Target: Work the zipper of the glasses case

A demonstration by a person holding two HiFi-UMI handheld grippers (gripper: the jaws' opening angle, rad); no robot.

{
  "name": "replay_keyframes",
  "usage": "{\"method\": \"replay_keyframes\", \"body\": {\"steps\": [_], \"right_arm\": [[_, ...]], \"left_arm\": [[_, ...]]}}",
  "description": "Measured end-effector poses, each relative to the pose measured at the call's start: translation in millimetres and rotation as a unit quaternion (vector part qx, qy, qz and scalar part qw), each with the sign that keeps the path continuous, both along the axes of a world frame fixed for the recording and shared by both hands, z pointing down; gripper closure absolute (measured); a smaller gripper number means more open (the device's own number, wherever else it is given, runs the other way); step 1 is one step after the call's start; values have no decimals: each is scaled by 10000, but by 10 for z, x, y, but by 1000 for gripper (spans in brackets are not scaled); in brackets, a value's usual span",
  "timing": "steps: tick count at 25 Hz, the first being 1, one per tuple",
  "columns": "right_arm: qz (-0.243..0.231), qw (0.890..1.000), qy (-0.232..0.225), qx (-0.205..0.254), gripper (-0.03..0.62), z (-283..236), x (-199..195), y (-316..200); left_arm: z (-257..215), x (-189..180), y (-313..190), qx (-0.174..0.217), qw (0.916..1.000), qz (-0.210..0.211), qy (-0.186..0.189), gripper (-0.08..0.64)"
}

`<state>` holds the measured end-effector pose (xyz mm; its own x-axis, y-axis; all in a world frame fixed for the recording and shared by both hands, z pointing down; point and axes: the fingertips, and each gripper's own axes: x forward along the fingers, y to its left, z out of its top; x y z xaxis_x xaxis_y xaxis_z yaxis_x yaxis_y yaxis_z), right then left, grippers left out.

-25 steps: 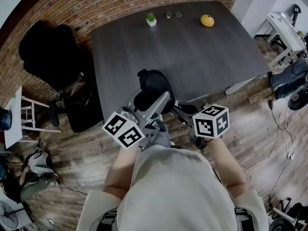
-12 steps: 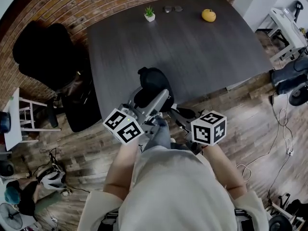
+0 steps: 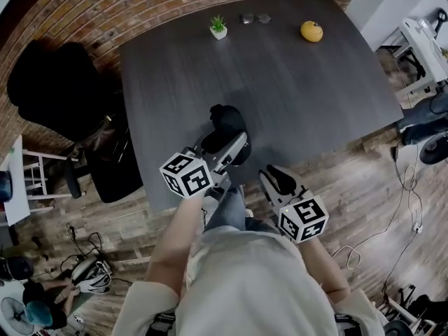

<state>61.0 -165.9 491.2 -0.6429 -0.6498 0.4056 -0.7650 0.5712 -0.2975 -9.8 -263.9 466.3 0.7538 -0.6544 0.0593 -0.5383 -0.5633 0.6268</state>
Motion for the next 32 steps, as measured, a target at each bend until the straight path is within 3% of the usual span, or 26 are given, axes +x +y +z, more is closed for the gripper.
{"method": "replay_keyframes", "body": {"steps": [6, 14, 17, 22, 32], "right_arm": [[299, 9974, 385, 531, 577, -9, 17, -413], [431, 9975, 462, 319, 589, 150, -58, -833], [421, 9973, 550, 264, 589, 193, -94, -933], [506, 9970, 528, 251, 589, 164, -113, -1052], [376, 9974, 523, 319, 589, 99, -110, -975]], "left_arm": [[578, -66, -475, -631, 9977, -105, -217, 318], [1193, -79, -880, -1262, 9897, 35, -670, 313], [1284, -75, -981, -1444, 9880, 145, -530, 305], [1329, -11, -1083, -1409, 9866, 230, -795, 301], [1446, -335, -1216, -1408, 9704, -694, -1837, 235]]}}
